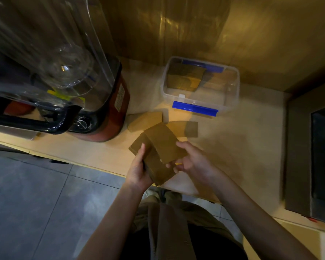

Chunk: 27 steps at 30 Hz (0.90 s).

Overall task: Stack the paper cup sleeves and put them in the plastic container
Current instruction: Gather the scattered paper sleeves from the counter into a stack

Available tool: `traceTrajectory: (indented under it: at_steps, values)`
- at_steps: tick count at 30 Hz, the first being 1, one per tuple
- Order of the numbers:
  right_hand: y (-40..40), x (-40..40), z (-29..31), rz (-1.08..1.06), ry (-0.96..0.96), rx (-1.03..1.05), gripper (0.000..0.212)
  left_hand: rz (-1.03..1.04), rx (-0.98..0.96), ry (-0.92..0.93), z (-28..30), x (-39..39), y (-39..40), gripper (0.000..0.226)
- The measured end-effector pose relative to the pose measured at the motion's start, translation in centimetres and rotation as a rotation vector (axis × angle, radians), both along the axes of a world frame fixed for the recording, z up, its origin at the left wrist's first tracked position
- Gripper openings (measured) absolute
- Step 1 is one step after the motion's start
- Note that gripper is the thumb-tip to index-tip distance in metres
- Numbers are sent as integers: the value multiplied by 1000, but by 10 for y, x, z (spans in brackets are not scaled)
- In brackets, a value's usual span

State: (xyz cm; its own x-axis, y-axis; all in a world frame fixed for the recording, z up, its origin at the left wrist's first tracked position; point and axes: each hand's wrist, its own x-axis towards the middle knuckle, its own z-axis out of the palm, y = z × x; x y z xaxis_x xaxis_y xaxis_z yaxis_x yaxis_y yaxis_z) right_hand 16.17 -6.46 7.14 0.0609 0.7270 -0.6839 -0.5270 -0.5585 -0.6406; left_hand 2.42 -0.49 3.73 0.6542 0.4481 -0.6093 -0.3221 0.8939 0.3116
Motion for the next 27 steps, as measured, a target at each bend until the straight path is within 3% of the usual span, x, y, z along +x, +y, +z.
traceTrajectory:
  at_steps: [5,9,12,21,24,27]
  values:
    - [-1,2,10,220,-315,123,17,20,12,-11,2,3,0,81]
    - [-3,6,15,403,-500,240,23,34,-2,-33,1,4,1,55]
    - [-3,9,13,490,-656,282,32,42,31,-112,1,5,1,57]
    - [-2,11,20,529,-1013,127,33,108,16,-204,-3,9,1,56]
    - [-3,13,16,545,-992,88,35,86,44,-206,-3,11,-1,56]
    - [-2,27,15,362,-658,80,15,95,48,-189,-4,12,0,55]
